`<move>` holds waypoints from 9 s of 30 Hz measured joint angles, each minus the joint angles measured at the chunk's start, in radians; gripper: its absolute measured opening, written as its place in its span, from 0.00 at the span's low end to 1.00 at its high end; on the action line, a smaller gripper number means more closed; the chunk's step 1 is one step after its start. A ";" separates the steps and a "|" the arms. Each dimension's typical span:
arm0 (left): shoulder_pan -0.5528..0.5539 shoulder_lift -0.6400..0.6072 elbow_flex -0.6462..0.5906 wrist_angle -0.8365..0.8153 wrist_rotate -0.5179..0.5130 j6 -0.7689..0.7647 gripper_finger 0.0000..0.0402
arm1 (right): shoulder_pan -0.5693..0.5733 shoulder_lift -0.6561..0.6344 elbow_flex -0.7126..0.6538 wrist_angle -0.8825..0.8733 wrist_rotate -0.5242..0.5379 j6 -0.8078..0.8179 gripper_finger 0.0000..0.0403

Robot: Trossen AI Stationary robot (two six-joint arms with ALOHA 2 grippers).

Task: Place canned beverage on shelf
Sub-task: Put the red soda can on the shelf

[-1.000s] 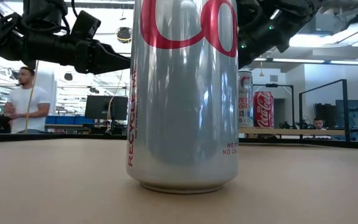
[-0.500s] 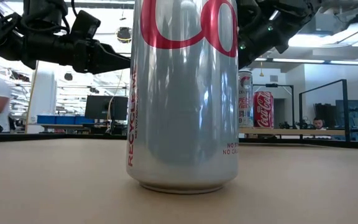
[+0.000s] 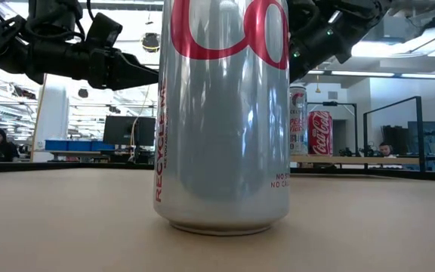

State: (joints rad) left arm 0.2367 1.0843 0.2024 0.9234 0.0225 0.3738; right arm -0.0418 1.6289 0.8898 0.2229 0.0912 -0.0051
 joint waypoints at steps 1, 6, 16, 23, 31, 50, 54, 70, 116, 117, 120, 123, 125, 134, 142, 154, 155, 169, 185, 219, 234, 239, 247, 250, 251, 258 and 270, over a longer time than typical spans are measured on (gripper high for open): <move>0.000 0.000 0.000 0.000 0.000 0.000 0.80 | 0.000 -0.002 0.000 0.002 -0.009 -0.002 0.71; 0.000 0.000 0.000 -0.014 0.000 0.007 0.80 | -0.001 -0.065 -0.002 -0.062 -0.023 0.001 0.70; 0.000 0.000 0.000 -0.017 -0.001 0.007 0.80 | 0.000 -0.285 -0.002 -0.350 -0.042 -0.002 0.70; 0.000 0.000 0.000 -0.017 -0.001 0.007 0.80 | -0.003 -0.491 -0.026 -0.554 -0.042 0.005 0.70; 0.000 0.000 0.000 -0.016 0.000 0.006 0.80 | -0.111 -0.745 -0.109 -0.707 -0.040 -0.016 0.70; 0.000 0.000 0.000 -0.013 0.001 0.004 0.80 | -0.777 -0.791 -0.145 -0.729 -0.451 -0.341 0.70; 0.000 0.000 0.000 -0.013 0.001 0.004 0.80 | -0.877 -0.767 -0.145 -0.705 -0.571 -0.370 0.70; 0.000 0.000 0.000 -0.013 0.001 -0.001 0.80 | -0.989 -0.632 -0.144 -0.661 -0.655 -0.452 0.70; 0.000 0.000 0.000 -0.018 0.001 -0.004 0.80 | -1.001 -0.582 -0.143 -0.680 -0.641 -0.469 0.71; 0.000 0.000 0.000 -0.018 0.001 -0.004 0.80 | -1.001 -0.582 -0.143 -0.680 -0.641 -0.467 0.71; 0.000 0.000 0.000 -0.018 0.001 -0.004 0.80 | -1.001 -0.582 -0.143 -0.681 -0.641 -0.467 0.71; 0.000 0.000 0.000 -0.017 0.001 -0.004 0.80 | -1.001 -0.582 -0.143 -0.681 -0.638 -0.461 0.71; 0.000 0.000 0.000 -0.018 0.001 -0.004 0.80 | -1.001 -0.582 -0.143 -0.677 -0.630 -0.447 0.71; 0.000 0.000 0.000 -0.017 0.001 -0.004 0.80 | -0.998 -0.567 -0.142 -0.657 -0.608 -0.429 0.71; 0.000 0.000 0.000 -0.018 0.001 -0.004 0.80 | -0.992 -0.557 -0.141 -0.653 -0.606 -0.444 0.71; 0.000 0.000 0.000 -0.018 0.001 -0.003 0.80 | -0.993 -0.557 -0.142 -0.658 -0.581 -0.388 0.71; 0.000 0.000 0.000 -0.018 0.001 -0.003 0.80 | -0.993 -0.557 -0.142 -0.660 -0.579 -0.387 0.71; 0.000 0.000 0.000 -0.018 0.001 -0.001 0.80 | -0.992 -0.555 -0.147 -0.679 -0.527 -0.400 0.89; 0.000 0.000 0.000 -0.022 0.001 0.007 0.80 | -0.962 -0.556 -0.145 -0.665 -0.528 -0.426 0.90; 0.000 0.000 0.000 -0.028 0.034 -0.005 0.80 | -0.525 -0.558 0.060 -1.263 -0.242 -0.152 0.53; 0.000 0.000 0.000 -0.028 0.042 0.006 0.80 | -0.619 -0.556 0.048 -1.157 -0.185 -0.290 0.07; 0.000 0.000 0.000 -0.029 0.042 0.006 0.80 | -0.661 -0.556 0.048 -1.162 -0.180 -0.320 0.03; 0.000 0.000 0.000 -0.029 0.043 0.006 0.80 | -0.708 -0.556 0.048 -1.153 -0.154 -0.332 0.06; 0.000 0.000 0.000 -0.029 0.043 0.005 0.80 | -0.712 -0.556 0.048 -1.152 -0.116 -0.342 0.04; 0.000 0.000 0.000 -0.029 0.043 0.005 0.80 | -0.714 -0.556 0.048 -1.151 -0.109 -0.345 0.04; 0.000 0.000 0.000 -0.029 0.043 0.004 0.80 | -0.720 -0.529 0.048 -1.113 -0.104 -0.349 0.06; 0.000 0.000 0.000 -0.029 0.043 0.009 0.80 | -0.696 -0.486 0.047 -1.189 -0.092 -0.347 0.05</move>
State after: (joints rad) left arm 0.2363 1.0840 0.2028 0.8948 0.0654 0.3828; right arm -0.7382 1.1433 0.9371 -0.9663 -0.0009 -0.3517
